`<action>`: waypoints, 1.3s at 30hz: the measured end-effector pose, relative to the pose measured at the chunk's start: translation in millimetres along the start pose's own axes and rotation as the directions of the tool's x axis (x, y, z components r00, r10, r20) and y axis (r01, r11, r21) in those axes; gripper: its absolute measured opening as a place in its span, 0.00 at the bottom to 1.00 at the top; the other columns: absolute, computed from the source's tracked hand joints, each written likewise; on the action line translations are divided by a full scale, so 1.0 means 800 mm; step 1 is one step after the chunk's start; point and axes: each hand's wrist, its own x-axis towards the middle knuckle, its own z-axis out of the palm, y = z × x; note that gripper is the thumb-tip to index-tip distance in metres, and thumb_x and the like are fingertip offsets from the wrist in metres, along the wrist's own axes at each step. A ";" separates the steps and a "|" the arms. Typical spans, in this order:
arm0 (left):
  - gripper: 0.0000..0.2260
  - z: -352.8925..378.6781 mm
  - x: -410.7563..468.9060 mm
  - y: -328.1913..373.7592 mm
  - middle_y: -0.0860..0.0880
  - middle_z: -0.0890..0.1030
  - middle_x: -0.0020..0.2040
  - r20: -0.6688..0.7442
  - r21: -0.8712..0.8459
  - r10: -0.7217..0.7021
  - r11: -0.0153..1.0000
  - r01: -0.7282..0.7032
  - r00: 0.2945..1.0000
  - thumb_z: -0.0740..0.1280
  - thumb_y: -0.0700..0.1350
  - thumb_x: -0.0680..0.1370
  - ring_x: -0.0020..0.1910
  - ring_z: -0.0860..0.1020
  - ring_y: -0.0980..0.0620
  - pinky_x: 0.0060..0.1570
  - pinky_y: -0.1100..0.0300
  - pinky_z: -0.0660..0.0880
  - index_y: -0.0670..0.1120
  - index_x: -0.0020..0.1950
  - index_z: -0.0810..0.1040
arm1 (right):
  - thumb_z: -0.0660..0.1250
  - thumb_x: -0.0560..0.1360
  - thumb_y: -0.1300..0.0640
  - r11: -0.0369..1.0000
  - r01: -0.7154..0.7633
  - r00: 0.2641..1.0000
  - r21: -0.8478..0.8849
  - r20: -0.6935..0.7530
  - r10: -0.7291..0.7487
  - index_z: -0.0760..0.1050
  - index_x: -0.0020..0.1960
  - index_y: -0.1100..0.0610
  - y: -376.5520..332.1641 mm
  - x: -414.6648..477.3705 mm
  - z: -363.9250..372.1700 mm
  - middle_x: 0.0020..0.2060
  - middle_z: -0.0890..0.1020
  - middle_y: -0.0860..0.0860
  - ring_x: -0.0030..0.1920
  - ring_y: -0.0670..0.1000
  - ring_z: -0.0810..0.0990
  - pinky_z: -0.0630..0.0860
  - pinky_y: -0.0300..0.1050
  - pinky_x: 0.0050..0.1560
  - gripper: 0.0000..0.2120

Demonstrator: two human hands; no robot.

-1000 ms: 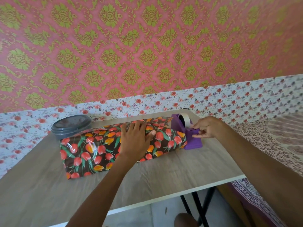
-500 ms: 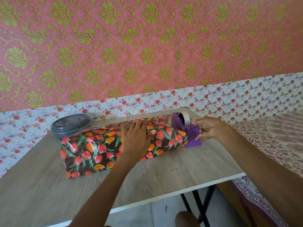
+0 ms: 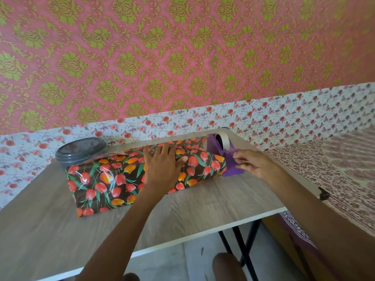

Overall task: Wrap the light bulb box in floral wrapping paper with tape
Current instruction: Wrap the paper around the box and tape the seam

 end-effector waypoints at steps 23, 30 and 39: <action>0.30 0.005 0.003 -0.001 0.50 0.68 0.73 0.006 0.012 -0.004 1.000 0.004 1.000 0.43 0.65 0.80 0.73 0.67 0.47 0.73 0.35 0.48 0.51 0.75 0.65 | 0.73 0.70 0.71 0.880 0.056 0.978 -0.471 -0.150 -0.143 0.76 0.44 0.66 -0.013 0.013 -0.002 0.46 0.83 0.63 0.44 0.56 0.84 0.82 0.45 0.47 0.07; 0.32 0.009 0.006 -0.002 0.50 0.68 0.73 0.001 -0.003 -0.003 1.000 0.003 1.000 0.42 0.66 0.79 0.73 0.67 0.47 0.73 0.34 0.48 0.51 0.74 0.66 | 0.73 0.73 0.66 0.862 0.111 0.954 -0.495 -0.190 -0.232 0.77 0.43 0.64 0.009 0.002 -0.026 0.39 0.83 0.57 0.34 0.48 0.81 0.80 0.39 0.34 0.04; 0.24 -0.003 0.004 -0.003 0.49 0.75 0.68 -0.022 -0.266 -0.040 0.963 0.033 0.999 0.52 0.57 0.83 0.68 0.72 0.45 0.73 0.37 0.49 0.53 0.79 0.54 | 0.73 0.74 0.62 0.776 0.498 0.854 -0.387 0.061 -0.517 0.83 0.48 0.57 -0.020 -0.049 0.028 0.37 0.84 0.57 0.27 0.46 0.75 0.74 0.38 0.28 0.04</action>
